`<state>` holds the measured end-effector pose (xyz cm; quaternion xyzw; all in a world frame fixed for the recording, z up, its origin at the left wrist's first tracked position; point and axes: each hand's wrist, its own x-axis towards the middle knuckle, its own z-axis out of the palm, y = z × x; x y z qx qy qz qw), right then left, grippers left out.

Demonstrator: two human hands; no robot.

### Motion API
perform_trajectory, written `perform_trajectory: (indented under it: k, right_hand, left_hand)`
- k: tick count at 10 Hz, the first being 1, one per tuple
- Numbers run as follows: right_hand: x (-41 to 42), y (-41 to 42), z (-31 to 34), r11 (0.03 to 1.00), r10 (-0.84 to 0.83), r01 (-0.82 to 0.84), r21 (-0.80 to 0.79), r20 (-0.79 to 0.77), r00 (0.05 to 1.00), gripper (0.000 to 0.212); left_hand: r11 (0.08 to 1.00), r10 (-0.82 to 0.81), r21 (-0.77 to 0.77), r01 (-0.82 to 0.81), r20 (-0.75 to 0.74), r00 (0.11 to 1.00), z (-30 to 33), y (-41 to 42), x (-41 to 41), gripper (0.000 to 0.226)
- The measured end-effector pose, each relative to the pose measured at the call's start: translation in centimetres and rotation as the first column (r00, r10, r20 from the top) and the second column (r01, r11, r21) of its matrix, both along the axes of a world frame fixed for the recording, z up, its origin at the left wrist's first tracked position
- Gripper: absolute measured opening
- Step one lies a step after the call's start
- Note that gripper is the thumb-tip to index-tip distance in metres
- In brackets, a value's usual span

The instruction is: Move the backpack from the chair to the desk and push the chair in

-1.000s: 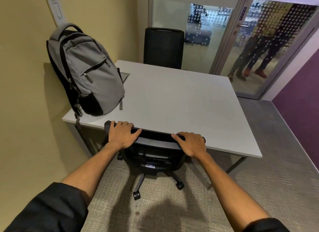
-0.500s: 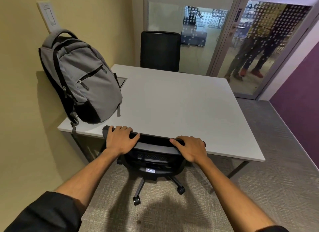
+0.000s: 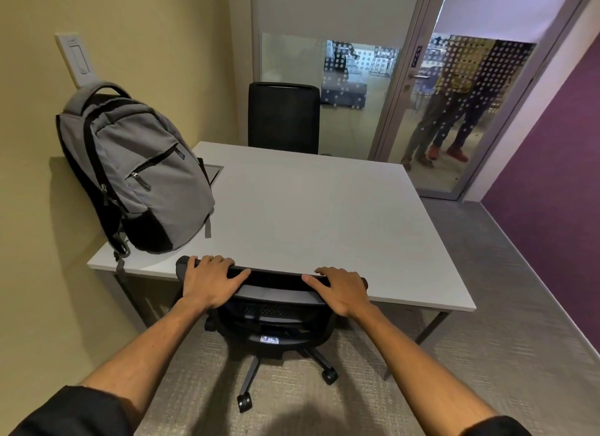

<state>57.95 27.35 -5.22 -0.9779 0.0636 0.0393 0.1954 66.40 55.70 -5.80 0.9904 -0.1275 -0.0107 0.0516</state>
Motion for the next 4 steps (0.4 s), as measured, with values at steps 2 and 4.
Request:
perform_trajectory:
  k: [2,4]
  right_hand:
    - [-0.5,-0.3,2.5,0.999,-0.006,0.004,0.035,0.069,0.998,0.089]
    - [0.4,-1.3,9.2,0.999,-0.01,0.025,-0.042,0.325,0.945,0.086]
  left_hand:
    - [0.997,-0.069,0.012,0.07,-0.097,0.993,1.5,-0.2,-0.3,0.076]
    - [0.986,-0.149,-0.048,0.163,0.217,0.965,9.4,-2.1,0.6,0.095]
